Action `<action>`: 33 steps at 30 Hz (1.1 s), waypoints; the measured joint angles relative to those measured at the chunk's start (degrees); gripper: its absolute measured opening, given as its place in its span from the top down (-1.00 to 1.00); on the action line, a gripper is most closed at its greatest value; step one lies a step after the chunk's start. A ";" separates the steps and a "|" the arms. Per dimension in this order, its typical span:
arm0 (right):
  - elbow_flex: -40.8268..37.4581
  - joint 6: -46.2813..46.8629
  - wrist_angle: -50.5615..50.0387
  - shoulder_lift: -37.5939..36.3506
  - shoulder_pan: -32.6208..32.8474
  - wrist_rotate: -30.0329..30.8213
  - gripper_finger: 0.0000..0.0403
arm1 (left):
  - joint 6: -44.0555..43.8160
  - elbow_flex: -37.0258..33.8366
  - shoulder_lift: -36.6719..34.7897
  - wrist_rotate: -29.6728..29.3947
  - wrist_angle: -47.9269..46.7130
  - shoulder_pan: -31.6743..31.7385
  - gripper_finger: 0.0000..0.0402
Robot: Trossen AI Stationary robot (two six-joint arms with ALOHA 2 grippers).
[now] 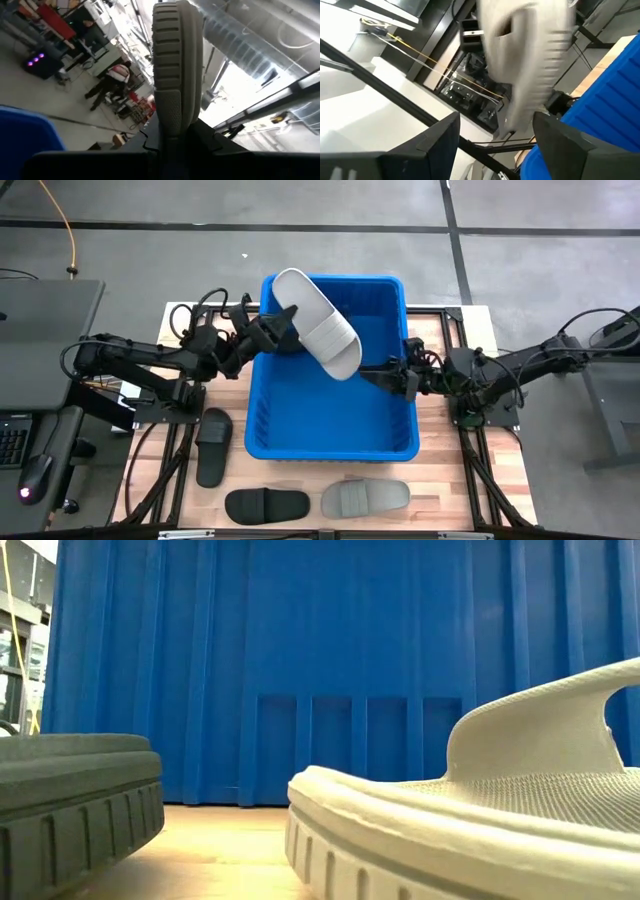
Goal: Pick and place slides into bin
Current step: Put the right white slipper into the bin
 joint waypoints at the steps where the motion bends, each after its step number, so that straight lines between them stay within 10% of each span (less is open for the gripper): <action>1: 0.00 -0.44 0.22 -0.07 0.59 0.95 -0.18 | -0.03 0.00 -0.15 -0.02 0.16 0.01 0.82; 25: 0.00 1.02 -0.87 2.13 -3.15 -0.81 -0.13 | -8.13 0.06 3.70 2.60 0.81 -0.09 0.82; 33: 0.00 6.36 -0.95 5.00 -5.00 -5.42 0.84 | -7.63 0.03 3.64 2.48 1.25 -0.11 0.81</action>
